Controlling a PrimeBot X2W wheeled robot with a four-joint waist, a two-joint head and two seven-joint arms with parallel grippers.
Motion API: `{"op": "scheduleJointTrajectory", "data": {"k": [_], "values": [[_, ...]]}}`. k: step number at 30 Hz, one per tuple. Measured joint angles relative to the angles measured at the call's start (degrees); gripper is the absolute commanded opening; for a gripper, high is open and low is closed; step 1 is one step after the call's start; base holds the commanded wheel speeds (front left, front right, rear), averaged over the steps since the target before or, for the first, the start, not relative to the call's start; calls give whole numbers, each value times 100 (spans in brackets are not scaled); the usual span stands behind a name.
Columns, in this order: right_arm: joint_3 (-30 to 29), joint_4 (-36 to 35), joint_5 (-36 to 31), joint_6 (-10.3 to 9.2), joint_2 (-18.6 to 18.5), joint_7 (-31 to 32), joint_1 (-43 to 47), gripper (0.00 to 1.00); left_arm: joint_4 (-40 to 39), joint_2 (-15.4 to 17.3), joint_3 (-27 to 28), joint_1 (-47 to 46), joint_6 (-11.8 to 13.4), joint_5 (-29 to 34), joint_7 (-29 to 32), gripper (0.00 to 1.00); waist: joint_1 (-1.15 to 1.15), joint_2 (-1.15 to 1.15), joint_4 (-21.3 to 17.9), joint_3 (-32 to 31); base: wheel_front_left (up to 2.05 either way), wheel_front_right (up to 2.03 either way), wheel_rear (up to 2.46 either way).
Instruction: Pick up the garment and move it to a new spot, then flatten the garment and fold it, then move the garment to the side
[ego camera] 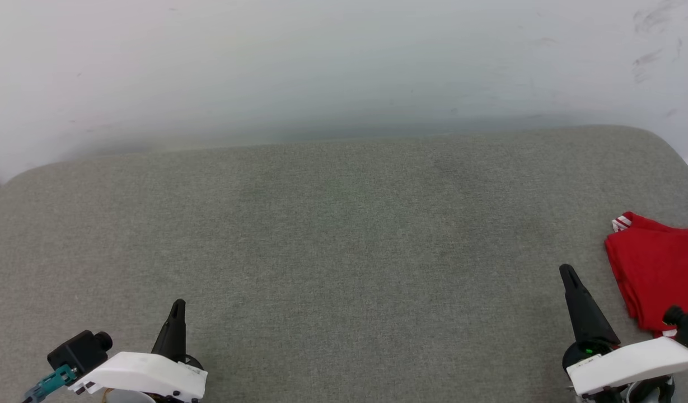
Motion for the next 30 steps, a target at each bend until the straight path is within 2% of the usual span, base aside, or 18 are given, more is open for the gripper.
{"op": "scheduleJointTrajectory", "data": {"k": [30], "values": [[-98, 572, 2125, 0, -38, 94, -336, 0, 267, -335, 466, -249, -443, -1684, 479, 0, 0, 0, 37, 4, 0, 0, 0]]}}
